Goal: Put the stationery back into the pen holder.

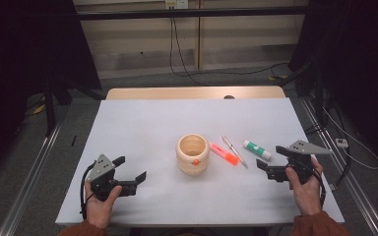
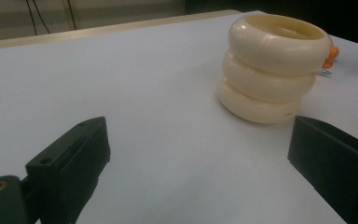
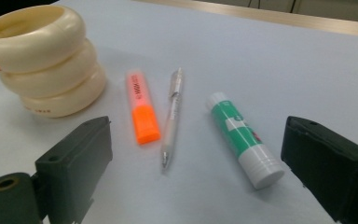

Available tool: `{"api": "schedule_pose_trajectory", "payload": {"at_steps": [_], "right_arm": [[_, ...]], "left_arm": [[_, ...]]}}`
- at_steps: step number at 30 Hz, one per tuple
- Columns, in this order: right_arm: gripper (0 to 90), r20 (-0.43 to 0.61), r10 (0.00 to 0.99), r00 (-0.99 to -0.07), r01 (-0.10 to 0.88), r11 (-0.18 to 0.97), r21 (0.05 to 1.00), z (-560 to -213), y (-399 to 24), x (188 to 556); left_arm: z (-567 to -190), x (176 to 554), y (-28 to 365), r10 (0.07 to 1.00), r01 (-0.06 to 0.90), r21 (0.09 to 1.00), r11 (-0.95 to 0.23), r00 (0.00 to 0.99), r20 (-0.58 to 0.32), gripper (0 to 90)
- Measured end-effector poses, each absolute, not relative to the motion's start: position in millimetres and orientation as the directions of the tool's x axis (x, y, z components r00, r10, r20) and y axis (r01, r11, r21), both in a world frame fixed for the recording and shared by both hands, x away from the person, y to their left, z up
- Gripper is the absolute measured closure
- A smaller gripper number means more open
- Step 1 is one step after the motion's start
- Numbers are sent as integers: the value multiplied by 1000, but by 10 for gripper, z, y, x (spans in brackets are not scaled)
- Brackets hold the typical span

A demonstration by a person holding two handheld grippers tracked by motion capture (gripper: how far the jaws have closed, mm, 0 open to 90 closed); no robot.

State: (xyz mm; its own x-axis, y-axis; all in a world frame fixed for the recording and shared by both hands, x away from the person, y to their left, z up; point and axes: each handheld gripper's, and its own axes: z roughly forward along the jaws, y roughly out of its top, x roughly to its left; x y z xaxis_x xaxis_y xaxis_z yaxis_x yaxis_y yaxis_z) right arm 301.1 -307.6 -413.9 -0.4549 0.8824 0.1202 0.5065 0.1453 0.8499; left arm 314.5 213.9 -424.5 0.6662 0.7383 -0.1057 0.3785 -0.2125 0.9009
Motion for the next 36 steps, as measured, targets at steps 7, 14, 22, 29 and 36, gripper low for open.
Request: {"api": "schedule_pose_trajectory", "payload": {"at_steps": [7, 14, 22, 29, 36], "right_arm": [[133, 122, 883, -453, 536, 161, 829, -4155, -3096, 3144], [129, 98, 881, -462, 573, 213, 791, -4138, -3135, 3371], [104, 63, 865, -499, 589, 285, 757, -4136, -3133, 3579], [111, 54, 844, -533, 600, 332, 728, -4178, -3137, 3726], [178, 32, 828, -559, 633, 401, 662, -4199, -3204, 3736]], "left_arm": [[-4258, 3145, 2117, 725, 380, 897, -226, 681, -106, 52], [-4262, 3148, 2111, 721, 376, 897, -234, 686, -99, 52], [-4264, 3153, 2105, 719, 378, 896, -232, 687, -104, 52], [-4268, 3154, 2110, 722, 384, 894, -233, 684, -106, 52], [-4276, 3174, 2104, 719, 387, 890, -242, 687, -103, 52]]}}
